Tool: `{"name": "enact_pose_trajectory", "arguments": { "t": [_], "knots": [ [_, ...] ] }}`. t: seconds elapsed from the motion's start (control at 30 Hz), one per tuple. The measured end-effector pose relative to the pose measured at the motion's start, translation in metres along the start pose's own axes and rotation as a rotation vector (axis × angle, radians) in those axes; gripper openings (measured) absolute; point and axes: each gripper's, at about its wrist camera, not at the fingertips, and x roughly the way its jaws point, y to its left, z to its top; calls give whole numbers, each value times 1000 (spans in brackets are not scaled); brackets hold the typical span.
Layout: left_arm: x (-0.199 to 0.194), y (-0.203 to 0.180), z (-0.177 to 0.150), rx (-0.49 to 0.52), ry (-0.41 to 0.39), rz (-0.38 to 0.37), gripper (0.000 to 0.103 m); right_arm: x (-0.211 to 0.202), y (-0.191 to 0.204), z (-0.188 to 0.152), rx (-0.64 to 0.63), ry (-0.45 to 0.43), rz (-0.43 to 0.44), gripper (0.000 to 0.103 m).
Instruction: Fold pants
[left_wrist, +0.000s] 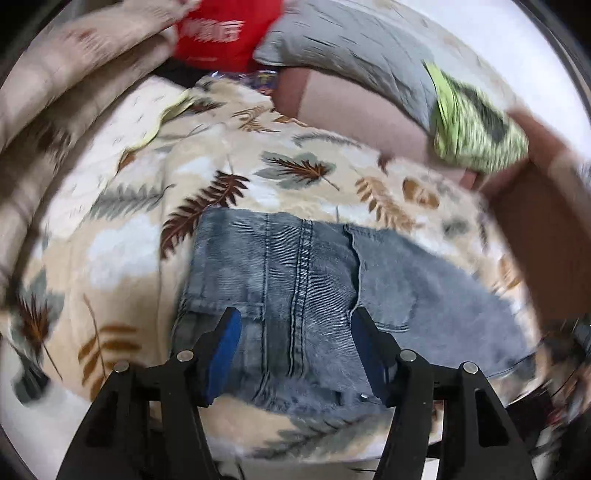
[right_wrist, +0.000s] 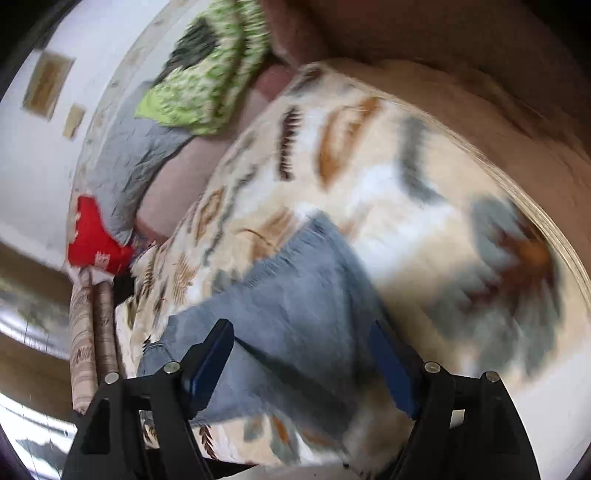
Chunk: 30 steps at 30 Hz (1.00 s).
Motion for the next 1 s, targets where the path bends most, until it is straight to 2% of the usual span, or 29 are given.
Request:
{"name": "enact_pose_trajectory", "arguments": {
  "t": [0.07, 0.13, 0.2, 0.23, 0.3, 0.37, 0.43, 0.47, 0.53, 0.57, 0.6, 0.63, 0.67, 0.73, 0.77, 0.83, 0.9, 0.93, 0.97, 1.0],
  "knots": [
    [21, -9, -6, 67, 13, 97, 63, 29, 12, 19, -62, 46, -115, 78],
    [43, -6, -16, 103, 66, 164, 63, 59, 16, 25, -99, 133, -149, 64],
    [57, 3, -25, 93, 117, 188, 64, 90, 21, 23, -155, 224, -238, 27],
    [60, 7, -28, 81, 113, 180, 67, 91, 25, 24, -199, 218, -271, 19],
    [58, 10, -29, 84, 101, 174, 69, 83, 45, 28, -283, 179, -296, 17],
    [59, 11, -29, 92, 107, 173, 70, 67, 71, 34, -414, 76, -405, 17],
    [60, 12, -30, 99, 106, 178, 70, 60, 89, 43, -482, 19, -426, 17],
    [60, 12, -31, 98, 104, 181, 71, 60, 88, 49, -478, -2, -427, 19],
    [61, 11, -30, 98, 104, 184, 71, 81, 79, 54, -487, -32, -487, 34],
    [61, 10, -29, 99, 106, 185, 71, 99, 69, 52, -508, 24, -522, 55],
    [61, 10, -29, 101, 108, 186, 71, 110, 56, 49, -471, 90, -534, 59],
    [59, 8, -28, 101, 108, 186, 71, 107, 47, 44, -425, 90, -516, 59],
    [58, 8, -27, 100, 105, 185, 71, 96, 41, 41, -369, 52, -471, 59],
    [51, 6, -25, 96, 89, 189, 71, 68, 43, 34, -337, -32, -468, 59],
    [42, 4, -22, 89, 61, 185, 71, 49, 47, 28, -325, -82, -429, 61],
    [31, -2, -17, 78, 20, 156, 71, 27, 56, 13, -316, -99, -289, 69],
    [20, -10, -12, 61, -39, 126, 71, 24, 58, -3, -314, -57, -143, 82],
    [22, -13, -11, 62, -42, 140, 75, 30, 52, -9, -300, -24, -110, 86],
    [32, -14, -13, 66, -8, 198, 78, 47, 42, -16, -281, 44, -135, 89],
    [44, -12, -16, 66, 41, 255, 78, 70, 25, -21, -247, 150, -214, 85]
  ]
}}
